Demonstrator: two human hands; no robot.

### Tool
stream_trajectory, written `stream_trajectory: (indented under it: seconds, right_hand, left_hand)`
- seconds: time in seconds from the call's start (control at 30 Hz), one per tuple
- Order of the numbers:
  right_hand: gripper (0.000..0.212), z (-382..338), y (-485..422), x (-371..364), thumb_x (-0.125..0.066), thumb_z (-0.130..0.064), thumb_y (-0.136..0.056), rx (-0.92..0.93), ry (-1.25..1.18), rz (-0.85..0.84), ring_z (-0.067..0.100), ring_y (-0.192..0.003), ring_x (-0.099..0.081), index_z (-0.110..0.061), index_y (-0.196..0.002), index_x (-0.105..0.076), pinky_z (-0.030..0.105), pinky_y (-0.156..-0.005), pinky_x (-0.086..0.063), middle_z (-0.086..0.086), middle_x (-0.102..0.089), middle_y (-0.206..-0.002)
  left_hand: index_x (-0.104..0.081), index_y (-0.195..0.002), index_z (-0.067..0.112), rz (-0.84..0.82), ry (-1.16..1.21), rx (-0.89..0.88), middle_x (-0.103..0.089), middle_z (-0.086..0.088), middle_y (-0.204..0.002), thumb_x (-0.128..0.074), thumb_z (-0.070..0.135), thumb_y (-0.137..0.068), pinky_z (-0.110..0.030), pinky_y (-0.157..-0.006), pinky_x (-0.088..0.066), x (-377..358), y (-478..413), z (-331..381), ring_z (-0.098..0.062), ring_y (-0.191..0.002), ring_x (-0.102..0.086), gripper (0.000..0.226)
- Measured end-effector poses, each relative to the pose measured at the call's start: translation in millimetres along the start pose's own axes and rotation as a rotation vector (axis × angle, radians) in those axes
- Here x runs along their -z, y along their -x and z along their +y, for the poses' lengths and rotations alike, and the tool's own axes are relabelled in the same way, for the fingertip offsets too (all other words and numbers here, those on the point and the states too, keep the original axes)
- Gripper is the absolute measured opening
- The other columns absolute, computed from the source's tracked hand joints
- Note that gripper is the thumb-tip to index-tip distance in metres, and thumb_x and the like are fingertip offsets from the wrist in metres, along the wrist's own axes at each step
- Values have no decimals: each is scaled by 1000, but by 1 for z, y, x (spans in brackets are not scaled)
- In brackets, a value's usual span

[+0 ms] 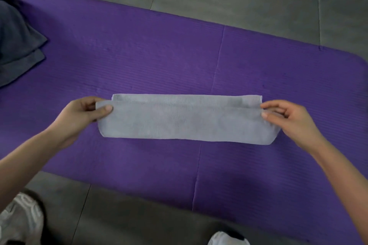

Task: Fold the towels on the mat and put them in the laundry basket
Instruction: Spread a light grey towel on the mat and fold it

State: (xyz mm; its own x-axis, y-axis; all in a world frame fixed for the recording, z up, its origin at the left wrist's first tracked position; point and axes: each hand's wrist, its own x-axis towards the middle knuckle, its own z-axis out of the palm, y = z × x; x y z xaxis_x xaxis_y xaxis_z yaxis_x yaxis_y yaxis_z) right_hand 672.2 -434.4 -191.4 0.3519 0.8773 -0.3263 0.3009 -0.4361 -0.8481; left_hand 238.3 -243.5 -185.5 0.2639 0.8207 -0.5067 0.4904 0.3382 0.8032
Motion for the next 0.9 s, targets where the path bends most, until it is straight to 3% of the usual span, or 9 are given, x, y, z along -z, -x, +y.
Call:
stream_trajectory:
  seconds: [0.17,0.33,0.43,0.5,0.57,0.63,0.7,0.8,0.9]
  right_hand:
    - [14,3,-61,-9,-69,-18,-84,6,153,155,-9,-76,-60,-32,-85,-66,24,-81,-46,-13,-67,-89]
    - [9,18,-89,-24,-67,-32,-84,-4,404,179,14,-97,-59,-26,-91,-65,37,-89,-44,-20,-61,-89]
    - [23,23,-83,-30,-65,-39,-84,83,650,300,23,-99,-55,-22,-99,-67,42,-91,-38,-8,-64,-98]
    - [37,23,-72,-30,-60,-49,-84,127,772,438,28,-99,-55,-19,-107,-66,42,-87,-37,1,-64,-106]
    - [44,17,-54,-32,-51,-51,-87,282,784,547,31,-94,-57,-15,-106,-68,41,-81,-39,5,-66,-107]
    - [43,14,-32,-39,-50,-49,-89,555,803,463,28,-92,-60,-14,-101,-70,41,-82,-40,3,-68,-105]
    - [45,25,-13,-48,-54,-54,-85,742,905,234,24,-101,-59,-16,-105,-70,44,-93,-40,2,-67,-111]
    - [49,53,-4,-55,-51,-48,-85,743,1144,35,25,-117,-51,-20,-124,-55,50,-102,-36,5,-60,-128]
    - [42,63,-2,-57,-52,-12,-84,766,1202,136,28,-112,-56,-16,-126,-47,43,-89,-45,9,-60,-126]
  left_hand:
    - [-65,-89,15,251,9,21,-67,-1,-91,-66,22,-86,-35,-83,-49,-24,-54,4,-20,-90,-61,8]
    - [-61,-104,10,400,-404,38,-62,-3,-96,-59,34,-88,-35,-75,-40,-41,-75,-7,-25,-91,-57,28]
    - [-54,-114,10,536,-523,12,-61,-12,-109,-62,39,-85,-42,-88,-40,-44,-63,-9,-34,-106,-53,42]
    - [-51,-117,6,549,-502,141,-59,-16,-115,-60,44,-84,-44,-91,-40,-45,-45,-14,-38,-109,-52,51]
    - [-55,-106,3,427,-387,332,-62,-20,-110,-61,50,-82,-46,-87,-46,-47,-24,-23,-38,-97,-58,54]
    - [-58,-92,2,309,-118,461,-64,-22,-98,-64,48,-81,-44,-77,-52,-49,-7,-22,-33,-76,-61,48]
    - [-57,-99,3,242,106,538,-63,-16,-95,-65,38,-84,-41,-74,-52,-47,-2,-18,-28,-73,-62,39]
    - [-55,-107,4,201,208,551,-64,-10,-91,-66,21,-85,-42,-75,-51,-40,-8,-13,-27,-76,-64,29]
    - [-55,-102,3,216,211,497,-62,-10,-88,-64,8,-84,-28,-58,-56,-36,-20,-7,-23,-71,-61,21]
